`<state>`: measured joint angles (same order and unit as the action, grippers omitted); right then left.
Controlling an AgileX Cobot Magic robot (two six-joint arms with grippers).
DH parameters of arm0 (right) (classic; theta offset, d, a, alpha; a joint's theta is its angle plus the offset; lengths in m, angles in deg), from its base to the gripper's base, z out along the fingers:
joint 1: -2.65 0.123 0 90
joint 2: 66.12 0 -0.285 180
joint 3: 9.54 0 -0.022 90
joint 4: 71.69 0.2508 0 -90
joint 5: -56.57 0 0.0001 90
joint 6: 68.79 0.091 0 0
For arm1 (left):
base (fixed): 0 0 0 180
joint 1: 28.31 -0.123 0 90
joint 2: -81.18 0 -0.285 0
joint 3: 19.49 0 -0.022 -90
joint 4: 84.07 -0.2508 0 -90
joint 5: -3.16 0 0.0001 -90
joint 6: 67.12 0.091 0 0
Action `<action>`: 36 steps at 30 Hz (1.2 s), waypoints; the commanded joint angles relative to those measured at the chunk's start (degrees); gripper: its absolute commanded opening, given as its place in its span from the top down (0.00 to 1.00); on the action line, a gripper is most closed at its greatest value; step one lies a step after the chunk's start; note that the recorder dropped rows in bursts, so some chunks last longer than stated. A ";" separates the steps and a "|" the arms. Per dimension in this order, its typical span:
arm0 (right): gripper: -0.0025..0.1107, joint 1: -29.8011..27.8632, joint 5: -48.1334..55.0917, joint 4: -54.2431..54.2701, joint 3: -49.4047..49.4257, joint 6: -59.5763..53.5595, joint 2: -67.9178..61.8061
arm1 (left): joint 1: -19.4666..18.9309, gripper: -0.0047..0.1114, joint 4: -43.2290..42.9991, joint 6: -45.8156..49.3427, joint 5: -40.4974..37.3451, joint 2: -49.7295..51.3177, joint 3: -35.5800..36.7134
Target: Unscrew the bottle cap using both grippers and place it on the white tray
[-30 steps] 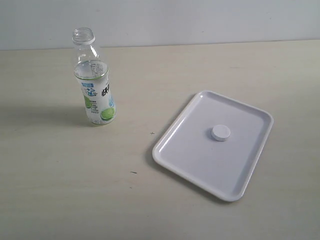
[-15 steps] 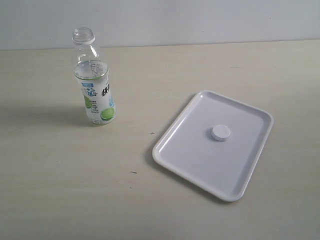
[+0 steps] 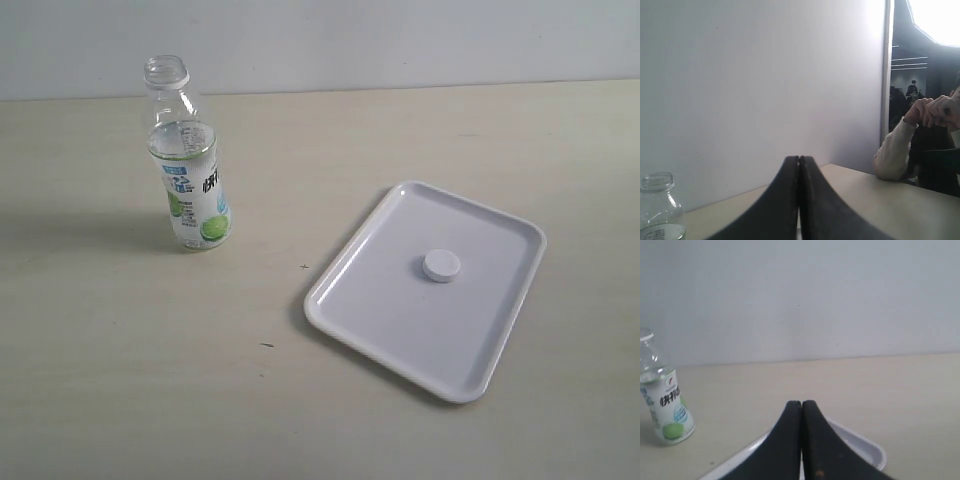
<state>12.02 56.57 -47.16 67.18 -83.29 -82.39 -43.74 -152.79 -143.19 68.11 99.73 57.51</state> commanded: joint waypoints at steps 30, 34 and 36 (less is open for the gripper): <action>0.98 -6.20 5.61 -31.55 0.49 23.82 8.48 | 0.13 0.96 0.31 -0.63 -0.09 0.40 0.22; 0.98 -6.20 5.72 -31.56 0.49 23.82 8.48 | 0.13 0.96 0.31 -0.63 -0.09 0.40 0.22; 0.98 -6.20 5.72 -31.56 0.49 23.82 8.48 | 0.13 0.96 0.31 -0.63 -0.09 0.40 0.22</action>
<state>6.17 62.33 -78.78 67.35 -59.63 -74.26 -43.74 -152.79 -143.19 68.11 99.73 57.51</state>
